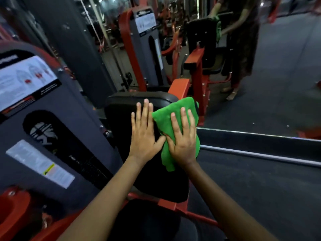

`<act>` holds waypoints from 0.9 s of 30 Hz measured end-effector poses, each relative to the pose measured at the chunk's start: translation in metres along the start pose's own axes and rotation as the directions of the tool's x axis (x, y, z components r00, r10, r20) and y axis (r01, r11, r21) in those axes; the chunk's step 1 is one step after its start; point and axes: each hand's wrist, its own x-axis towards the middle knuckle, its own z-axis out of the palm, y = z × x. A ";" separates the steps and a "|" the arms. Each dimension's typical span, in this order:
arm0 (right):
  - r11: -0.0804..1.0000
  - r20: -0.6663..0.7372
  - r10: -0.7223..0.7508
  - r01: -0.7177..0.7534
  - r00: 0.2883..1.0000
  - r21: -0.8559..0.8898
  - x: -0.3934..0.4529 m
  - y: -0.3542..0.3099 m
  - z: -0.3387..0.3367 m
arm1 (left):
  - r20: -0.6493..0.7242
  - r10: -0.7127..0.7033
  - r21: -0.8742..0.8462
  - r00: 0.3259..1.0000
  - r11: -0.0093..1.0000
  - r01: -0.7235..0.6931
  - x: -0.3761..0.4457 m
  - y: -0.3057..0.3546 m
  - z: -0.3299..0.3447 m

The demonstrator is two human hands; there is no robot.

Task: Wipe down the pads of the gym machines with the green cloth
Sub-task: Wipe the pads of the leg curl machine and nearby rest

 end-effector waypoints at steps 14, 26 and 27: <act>0.962 0.082 0.246 -0.253 0.966 0.101 -0.089 0.007 0.006 | 0.021 -0.013 0.217 1.000 0.976 0.008 0.003 0.017 -0.017; 0.741 0.110 0.597 -0.599 0.795 0.304 -0.058 -0.031 -0.007 | 0.681 0.512 0.486 0.523 0.219 -0.846 0.076 0.022 -0.052; 0.734 0.102 0.617 -0.617 0.780 0.285 -0.067 -0.031 -0.004 | 0.739 0.477 0.459 0.476 0.162 -0.874 0.081 0.028 -0.051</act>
